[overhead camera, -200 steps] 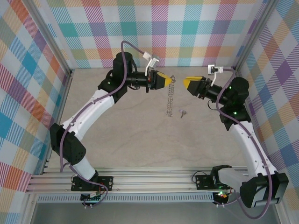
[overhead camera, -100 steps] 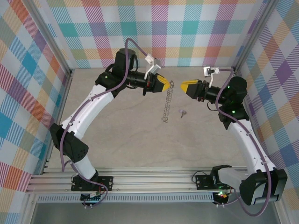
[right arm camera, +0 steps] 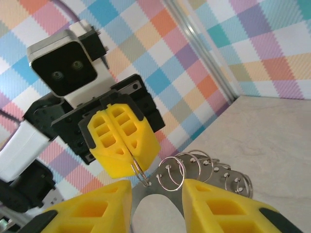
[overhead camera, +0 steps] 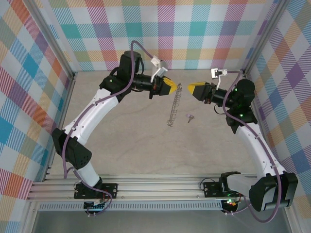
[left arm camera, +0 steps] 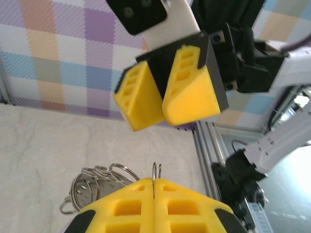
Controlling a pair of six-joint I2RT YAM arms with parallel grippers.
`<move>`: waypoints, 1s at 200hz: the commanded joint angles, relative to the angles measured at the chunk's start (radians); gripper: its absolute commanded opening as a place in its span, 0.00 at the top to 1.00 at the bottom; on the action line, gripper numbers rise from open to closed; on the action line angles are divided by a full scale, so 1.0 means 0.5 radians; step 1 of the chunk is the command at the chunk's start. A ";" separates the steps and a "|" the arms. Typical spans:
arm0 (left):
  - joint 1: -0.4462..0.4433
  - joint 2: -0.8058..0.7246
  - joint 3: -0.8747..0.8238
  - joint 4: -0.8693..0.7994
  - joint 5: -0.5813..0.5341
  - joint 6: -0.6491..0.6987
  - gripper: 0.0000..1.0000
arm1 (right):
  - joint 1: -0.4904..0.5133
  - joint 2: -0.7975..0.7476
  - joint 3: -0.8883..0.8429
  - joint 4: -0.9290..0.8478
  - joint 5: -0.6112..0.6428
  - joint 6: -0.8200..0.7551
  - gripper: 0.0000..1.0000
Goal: Put the keys on the keyring
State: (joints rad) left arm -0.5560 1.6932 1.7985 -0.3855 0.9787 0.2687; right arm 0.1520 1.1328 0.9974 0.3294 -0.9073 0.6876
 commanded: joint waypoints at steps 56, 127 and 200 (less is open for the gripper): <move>0.038 -0.500 -0.945 1.468 -0.873 -0.849 1.00 | 0.009 0.083 -0.122 -0.656 0.836 -0.162 0.57; 0.040 -0.707 -1.296 1.786 -1.115 -1.116 1.00 | 0.009 0.643 0.011 -1.170 1.297 -0.325 0.54; 0.035 -0.776 -1.400 1.827 -1.040 -1.176 1.00 | 0.007 1.210 0.204 -1.337 1.479 -0.427 0.58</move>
State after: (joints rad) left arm -0.5453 1.3396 1.1095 0.4503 0.4450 -0.3004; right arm 0.1516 1.6943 1.0641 -0.2920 -0.2085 0.4923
